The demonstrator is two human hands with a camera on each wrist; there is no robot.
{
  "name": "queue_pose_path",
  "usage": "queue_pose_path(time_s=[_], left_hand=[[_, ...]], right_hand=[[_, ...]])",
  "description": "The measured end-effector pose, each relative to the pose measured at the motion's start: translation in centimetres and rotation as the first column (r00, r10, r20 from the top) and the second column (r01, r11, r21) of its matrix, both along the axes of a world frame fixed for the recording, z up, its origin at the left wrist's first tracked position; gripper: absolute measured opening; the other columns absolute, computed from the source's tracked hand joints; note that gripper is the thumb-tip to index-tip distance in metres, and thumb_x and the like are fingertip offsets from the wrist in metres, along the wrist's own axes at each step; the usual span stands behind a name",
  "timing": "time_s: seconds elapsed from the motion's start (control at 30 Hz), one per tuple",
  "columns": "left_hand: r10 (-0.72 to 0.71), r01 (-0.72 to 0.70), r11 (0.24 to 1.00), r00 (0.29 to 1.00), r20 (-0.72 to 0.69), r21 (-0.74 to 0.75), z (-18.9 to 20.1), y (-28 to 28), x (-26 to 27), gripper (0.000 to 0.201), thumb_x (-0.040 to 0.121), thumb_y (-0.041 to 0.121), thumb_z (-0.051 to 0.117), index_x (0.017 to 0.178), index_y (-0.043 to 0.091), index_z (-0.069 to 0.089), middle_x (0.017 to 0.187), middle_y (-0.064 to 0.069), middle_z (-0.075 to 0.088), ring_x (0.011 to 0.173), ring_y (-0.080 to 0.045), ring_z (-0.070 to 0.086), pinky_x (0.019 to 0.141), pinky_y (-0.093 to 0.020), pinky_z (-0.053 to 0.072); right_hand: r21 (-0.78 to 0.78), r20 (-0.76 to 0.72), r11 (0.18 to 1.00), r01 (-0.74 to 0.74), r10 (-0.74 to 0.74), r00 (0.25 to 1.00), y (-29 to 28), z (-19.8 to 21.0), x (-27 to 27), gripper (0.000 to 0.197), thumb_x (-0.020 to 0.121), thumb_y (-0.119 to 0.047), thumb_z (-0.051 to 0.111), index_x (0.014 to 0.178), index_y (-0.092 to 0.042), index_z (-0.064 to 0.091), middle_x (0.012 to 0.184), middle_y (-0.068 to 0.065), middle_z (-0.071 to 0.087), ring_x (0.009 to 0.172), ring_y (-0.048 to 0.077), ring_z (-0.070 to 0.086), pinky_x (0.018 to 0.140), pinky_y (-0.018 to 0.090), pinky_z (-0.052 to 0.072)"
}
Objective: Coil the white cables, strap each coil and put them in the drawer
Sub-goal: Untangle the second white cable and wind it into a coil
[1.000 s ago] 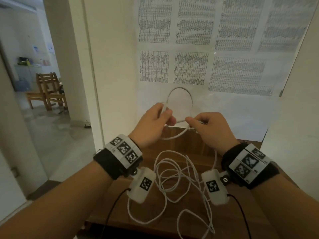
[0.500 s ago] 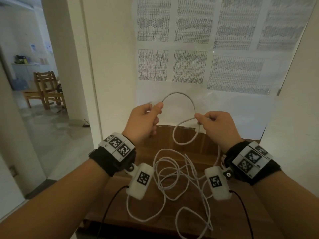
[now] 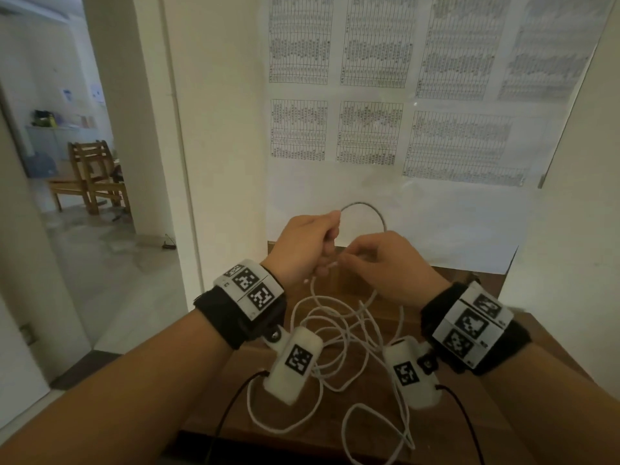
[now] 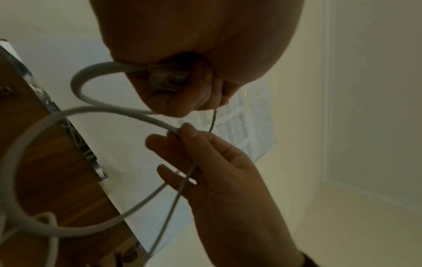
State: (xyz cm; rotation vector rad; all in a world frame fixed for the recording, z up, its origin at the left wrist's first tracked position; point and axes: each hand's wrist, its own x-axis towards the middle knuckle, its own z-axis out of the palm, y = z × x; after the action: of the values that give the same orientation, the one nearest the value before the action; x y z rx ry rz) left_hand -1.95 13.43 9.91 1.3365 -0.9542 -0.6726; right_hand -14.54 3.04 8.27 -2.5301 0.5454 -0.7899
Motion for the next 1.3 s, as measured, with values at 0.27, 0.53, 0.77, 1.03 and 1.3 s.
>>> queue_pose_path(time_s=[0.27, 0.53, 0.77, 1.03, 1.3], left_hand=[[0.203, -0.241, 0.968, 0.915, -0.348, -0.070, 1.0, 0.5, 3.8, 0.044, 0.100, 0.030, 0.051, 0.060, 0.024, 0.035, 0.047, 0.008, 0.026, 0.040, -0.010, 0.019, 0.036, -0.019, 0.020], [0.118, -0.316, 0.939, 0.668, -0.735, -0.136, 1.0, 1.5, 7.7, 0.054, 0.100, 0.027, 0.048, 0.050, 0.023, 0.029, 0.046, 0.008, 0.019, 0.034, -0.009, 0.016, 0.032, -0.017, 0.019], [-0.026, 0.007, 0.999, 0.865, -0.500, -0.041, 1.5, 1.7, 4.3, 0.048, 0.103, 0.034, 0.045, 0.058, 0.026, 0.031, 0.051, 0.009, 0.018, 0.039, -0.008, 0.015, 0.037, -0.019, 0.013], [-0.380, 0.315, 0.923, 0.649, -0.659, -0.222, 1.4, 1.9, 1.8, 0.037, 0.096, 0.037, 0.049, 0.064, 0.019, 0.046, 0.048, 0.009, 0.024, 0.038, -0.005, 0.017, 0.039, -0.016, 0.017], [-0.481, 0.072, 0.837, 0.571, -0.665, -0.543, 3.6, 1.9, 3.2, 0.040, 0.105, 0.041, 0.041, 0.071, 0.018, 0.046, 0.050, 0.008, 0.030, 0.037, -0.006, 0.027, 0.041, -0.016, 0.027]], right_hand=[[-0.138, 0.108, 0.988, -0.073, 0.088, 0.990, -0.8, -0.8, -1.7, 0.053, 0.083, -0.049, 0.063, 0.053, -0.017, 0.034, 0.058, 0.003, 0.041, 0.053, 0.012, 0.041, 0.061, 0.029, 0.041], [-0.280, -0.162, 0.951, 0.129, -0.180, 0.970, -3.6, -1.4, -2.8, 0.015, 0.086, -0.038, 0.072, 0.079, -0.037, 0.059, 0.078, -0.017, 0.061, 0.079, 0.007, 0.057, 0.093, 0.040, 0.048], [-0.038, -0.188, 0.997, 0.067, -0.073, 0.979, -2.9, -1.9, -2.0, 0.067, 0.091, -0.013, 0.068, 0.149, -0.029, 0.039, 0.136, -0.008, 0.056, 0.110, 0.010, 0.061, 0.090, 0.028, 0.054], [0.071, -0.049, 0.994, 0.084, -0.081, 0.996, -0.6, -3.0, 0.1, 0.051, 0.091, -0.043, 0.067, 0.138, -0.032, 0.048, 0.098, -0.011, 0.069, 0.082, 0.000, 0.064, 0.070, 0.018, 0.048], [-0.049, -0.399, 0.999, -0.003, -0.017, 0.917, 0.0, -3.2, 0.2, 0.051, 0.085, -0.042, 0.074, 0.129, -0.032, 0.052, 0.093, -0.012, 0.064, 0.083, 0.005, 0.063, 0.078, 0.029, 0.057]])
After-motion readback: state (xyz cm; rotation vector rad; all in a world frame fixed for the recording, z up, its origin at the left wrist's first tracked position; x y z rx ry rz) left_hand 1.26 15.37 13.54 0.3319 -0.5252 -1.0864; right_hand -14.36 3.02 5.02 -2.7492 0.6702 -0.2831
